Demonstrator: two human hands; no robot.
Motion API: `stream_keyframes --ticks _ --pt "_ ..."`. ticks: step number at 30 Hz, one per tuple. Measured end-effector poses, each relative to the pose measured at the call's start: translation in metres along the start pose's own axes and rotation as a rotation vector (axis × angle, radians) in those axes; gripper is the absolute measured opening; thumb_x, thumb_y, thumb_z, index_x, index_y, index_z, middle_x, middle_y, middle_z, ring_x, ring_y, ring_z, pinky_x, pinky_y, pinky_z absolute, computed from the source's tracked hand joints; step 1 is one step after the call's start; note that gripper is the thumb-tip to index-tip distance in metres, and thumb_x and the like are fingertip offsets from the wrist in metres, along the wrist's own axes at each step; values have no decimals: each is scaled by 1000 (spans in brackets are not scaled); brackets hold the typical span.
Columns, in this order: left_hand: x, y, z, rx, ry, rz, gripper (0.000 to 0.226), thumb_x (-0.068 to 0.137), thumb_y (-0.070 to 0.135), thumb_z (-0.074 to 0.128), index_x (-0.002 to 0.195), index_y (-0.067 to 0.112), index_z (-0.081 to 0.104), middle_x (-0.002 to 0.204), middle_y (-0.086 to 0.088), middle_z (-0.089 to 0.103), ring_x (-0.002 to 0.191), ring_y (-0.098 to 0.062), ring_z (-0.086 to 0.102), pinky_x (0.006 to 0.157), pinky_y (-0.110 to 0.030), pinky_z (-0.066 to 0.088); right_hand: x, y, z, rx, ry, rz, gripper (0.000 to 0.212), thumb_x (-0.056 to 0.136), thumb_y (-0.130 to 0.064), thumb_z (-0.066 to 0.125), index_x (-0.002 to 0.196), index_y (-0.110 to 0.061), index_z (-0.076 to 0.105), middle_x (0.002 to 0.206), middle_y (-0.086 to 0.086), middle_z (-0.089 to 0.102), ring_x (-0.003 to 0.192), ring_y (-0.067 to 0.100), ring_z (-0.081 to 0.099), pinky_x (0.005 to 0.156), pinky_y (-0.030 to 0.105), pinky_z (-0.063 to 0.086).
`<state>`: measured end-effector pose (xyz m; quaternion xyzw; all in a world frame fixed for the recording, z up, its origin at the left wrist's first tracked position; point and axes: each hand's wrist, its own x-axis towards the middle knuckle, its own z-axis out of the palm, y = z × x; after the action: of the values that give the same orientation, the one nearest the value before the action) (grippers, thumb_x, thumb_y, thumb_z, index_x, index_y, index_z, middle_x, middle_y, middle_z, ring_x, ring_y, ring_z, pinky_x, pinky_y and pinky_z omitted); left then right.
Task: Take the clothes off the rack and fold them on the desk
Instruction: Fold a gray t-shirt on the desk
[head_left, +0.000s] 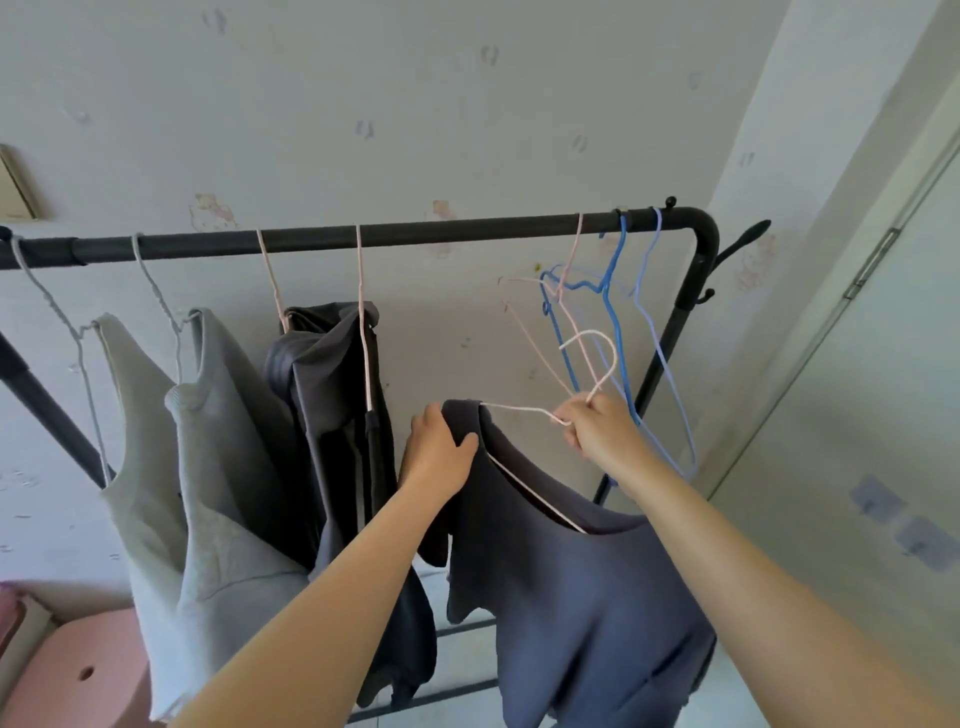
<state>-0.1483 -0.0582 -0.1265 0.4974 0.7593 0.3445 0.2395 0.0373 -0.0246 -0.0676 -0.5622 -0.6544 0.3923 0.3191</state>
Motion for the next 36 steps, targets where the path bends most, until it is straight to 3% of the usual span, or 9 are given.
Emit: stream_keyframes --ticks 3,9,13,15,20,25,28,32,36 --pt "-7 -2 12 101 -30 38 71 96 37 54 152 17 15 152 -7 24 137 -26 33 107 -40 37 -13 15 -7 -81 -7 57 31 92 -12 43 72 -12 67 59 2 42 54 16 38 57 30 30" --pt "-17 -7 24 197 -20 178 42 99 38 44 136 17 44 136 -4 45 124 -24 41 101 -35 39 -31 14 -19 -89 7 66 24 90 -17 52 80 -12 74 54 3 35 54 19 35 57 30 28" --pt "-22 -4 21 150 67 240 28 101 25 40 123 15 54 120 -2 57 105 -21 55 88 -33 47 -34 13 -28 -76 50 45 17 85 -25 63 77 -19 76 73 28 52 80 49 44 66 33 35" --pt "-23 -3 16 206 71 249 26 102 21 38 117 14 57 106 -4 64 92 -23 60 80 -38 52 -36 17 -31 -53 87 42 19 83 -36 69 73 -21 75 63 14 44 71 42 41 64 39 40" --pt "-25 -4 5 251 134 299 25 102 18 38 116 11 57 91 -9 67 80 -27 64 72 -41 55 -40 39 -39 -44 184 -49 31 78 -47 75 70 -17 72 52 0 42 50 12 40 54 25 33" --pt "-21 2 -5 164 177 258 22 103 18 36 107 9 55 79 -10 64 68 -28 60 59 -37 47 -38 54 -47 78 187 -10 34 78 -38 77 73 -4 73 59 6 52 54 10 43 53 15 35" --pt "-13 -3 -11 86 145 89 24 103 19 31 101 7 52 80 -10 58 70 -26 56 59 -33 40 -34 57 -49 212 272 56 39 79 -42 75 73 -4 71 69 10 52 66 14 44 55 13 36" --pt "-15 -4 -14 -11 76 -8 25 103 24 30 100 5 47 78 -7 52 67 -19 49 54 -32 34 -28 52 -52 293 337 144 33 81 -46 72 65 -18 70 65 -2 56 71 13 46 64 23 36" --pt "-24 4 -10 -65 18 100 25 103 29 34 91 8 42 70 -3 47 63 -21 45 55 -33 32 -21 38 -45 295 316 110 45 86 -44 67 86 1 69 59 -17 65 67 11 52 57 13 41"
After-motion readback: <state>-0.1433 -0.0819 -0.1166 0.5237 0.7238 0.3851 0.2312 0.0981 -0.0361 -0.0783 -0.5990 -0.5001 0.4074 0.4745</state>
